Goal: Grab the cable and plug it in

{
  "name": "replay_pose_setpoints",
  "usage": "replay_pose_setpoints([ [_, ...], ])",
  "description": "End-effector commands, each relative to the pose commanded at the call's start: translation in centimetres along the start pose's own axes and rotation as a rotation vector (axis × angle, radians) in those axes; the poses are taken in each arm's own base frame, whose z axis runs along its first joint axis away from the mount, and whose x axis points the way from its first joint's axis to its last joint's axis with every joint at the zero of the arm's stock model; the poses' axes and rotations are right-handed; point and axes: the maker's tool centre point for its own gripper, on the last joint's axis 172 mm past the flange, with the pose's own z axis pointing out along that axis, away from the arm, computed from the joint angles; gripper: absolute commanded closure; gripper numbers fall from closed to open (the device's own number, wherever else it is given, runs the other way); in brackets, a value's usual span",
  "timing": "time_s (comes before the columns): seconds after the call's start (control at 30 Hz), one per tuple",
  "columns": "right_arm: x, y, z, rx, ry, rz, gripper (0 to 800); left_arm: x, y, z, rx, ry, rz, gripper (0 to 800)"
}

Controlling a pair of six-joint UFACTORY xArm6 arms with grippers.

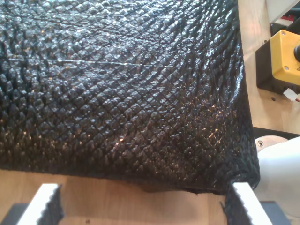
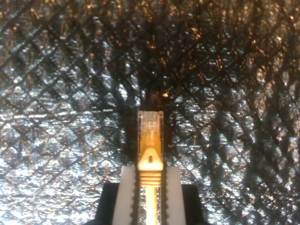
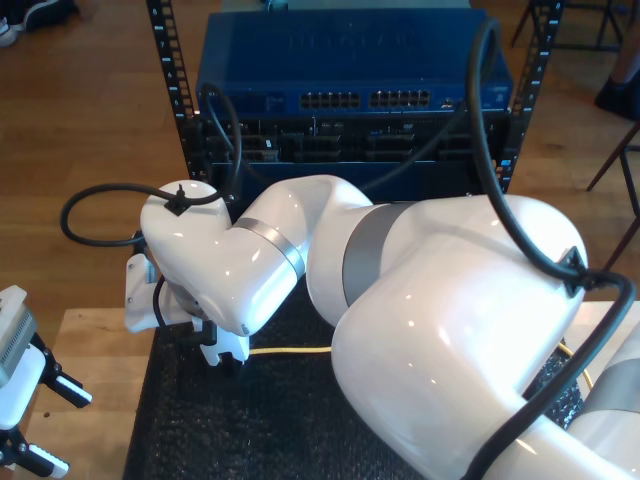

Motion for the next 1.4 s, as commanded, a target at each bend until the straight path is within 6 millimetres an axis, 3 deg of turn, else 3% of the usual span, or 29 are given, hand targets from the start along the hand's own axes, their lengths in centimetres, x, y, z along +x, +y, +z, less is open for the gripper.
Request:
replay_pose_setpoints([
  [0.27, -1.0, 0.8, -3.2, 0.009, 0.075, 0.017, 797, 0.4, 0.0, 0.2, -0.011, -0.001, 0.007, 0],
  [0.53, -2.3, -0.8, -6.2, 0.098, 0.133, 0.021, 797, 2.4, -0.5, 0.3, -0.017, 0.005, 0.000, 0],
  [1.03, -11.9, -2.4, -11.3, 0.067, 0.170, 0.128, 797, 8.5, -1.5, 0.9, -0.034, 0.089, 0.024, 0],
  [1.2, -15.2, -4.0, -12.4, 0.111, 0.200, 0.182, 797, 10.4, -1.7, 1.6, -0.045, 0.113, 0.032, 0],
  [1.4, -17.9, -5.4, -14.8, 0.154, 0.254, 0.222, 797, 13.1, -1.9, 2.7, -0.065, 0.136, 0.056, 0],
])
